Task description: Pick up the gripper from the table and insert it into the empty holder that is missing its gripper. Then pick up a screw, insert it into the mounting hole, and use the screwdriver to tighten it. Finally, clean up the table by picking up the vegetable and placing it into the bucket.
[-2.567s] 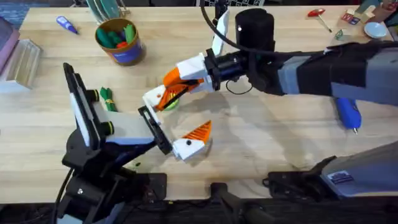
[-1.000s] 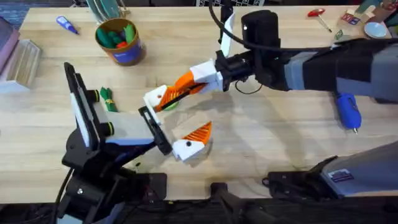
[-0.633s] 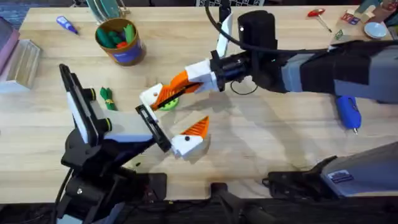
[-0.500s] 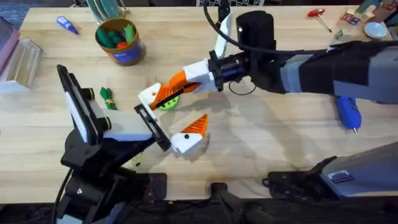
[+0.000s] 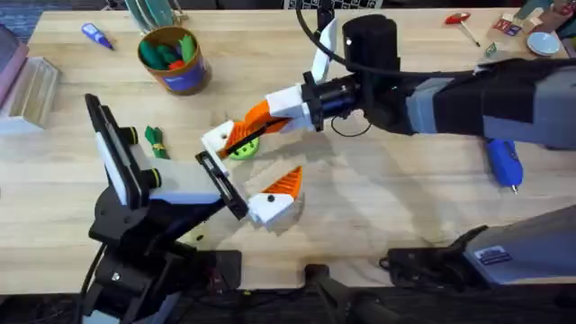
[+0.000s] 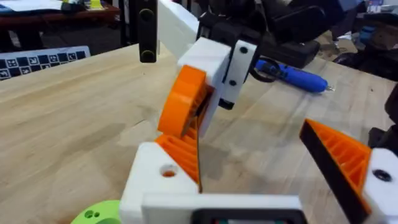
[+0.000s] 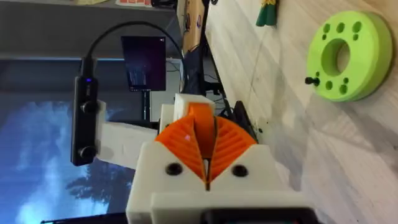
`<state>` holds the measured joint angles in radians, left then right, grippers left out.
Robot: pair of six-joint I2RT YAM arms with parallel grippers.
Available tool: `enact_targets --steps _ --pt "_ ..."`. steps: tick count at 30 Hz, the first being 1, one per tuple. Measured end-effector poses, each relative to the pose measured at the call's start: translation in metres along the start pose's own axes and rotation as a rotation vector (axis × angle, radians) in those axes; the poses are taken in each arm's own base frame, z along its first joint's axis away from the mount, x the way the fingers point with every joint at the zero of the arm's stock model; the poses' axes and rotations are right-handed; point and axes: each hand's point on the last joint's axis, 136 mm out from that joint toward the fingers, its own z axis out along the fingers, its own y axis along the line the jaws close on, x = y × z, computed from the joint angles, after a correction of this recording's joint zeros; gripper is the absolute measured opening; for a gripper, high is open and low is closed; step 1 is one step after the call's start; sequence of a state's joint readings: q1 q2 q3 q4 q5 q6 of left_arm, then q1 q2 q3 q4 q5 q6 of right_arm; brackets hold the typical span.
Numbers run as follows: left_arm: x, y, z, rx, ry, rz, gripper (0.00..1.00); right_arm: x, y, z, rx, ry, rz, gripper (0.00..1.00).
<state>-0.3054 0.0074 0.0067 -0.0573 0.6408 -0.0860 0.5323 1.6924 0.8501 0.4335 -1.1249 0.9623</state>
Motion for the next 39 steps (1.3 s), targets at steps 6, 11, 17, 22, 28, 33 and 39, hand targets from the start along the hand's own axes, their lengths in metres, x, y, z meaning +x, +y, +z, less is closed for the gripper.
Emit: enact_targets --steps 6,11,17,22,28,33,39 --pt "0.0 0.0 0.0 0.003 0.0 0.0 0.991 0.0 0.0 0.0 -0.002 0.002 0.003 0.008" --pt "0.0 0.0 0.0 0.001 0.0 0.0 0.99 0.001 0.0 0.001 -0.001 0.003 0.002 0.008" --pt "0.0 0.003 0.0 -0.016 -0.001 -0.002 0.989 0.001 0.001 0.005 0.007 -0.003 -0.007 0.008" --pt "0.0 0.003 0.0 -0.018 -0.002 -0.001 0.991 0.001 0.001 0.005 0.006 -0.001 -0.006 0.047" --pt "0.0 -0.001 0.0 0.007 -0.001 0.012 0.991 0.006 0.002 0.006 -0.004 0.025 0.001 0.299" --pt "0.001 -0.009 0.0 0.05 0.003 0.032 0.99 0.012 0.004 0.008 -0.013 0.05 0.003 0.397" --pt "0.001 -0.012 0.0 0.066 0.004 0.04 0.991 0.01 0.004 0.003 -0.023 0.051 0.0 0.457"
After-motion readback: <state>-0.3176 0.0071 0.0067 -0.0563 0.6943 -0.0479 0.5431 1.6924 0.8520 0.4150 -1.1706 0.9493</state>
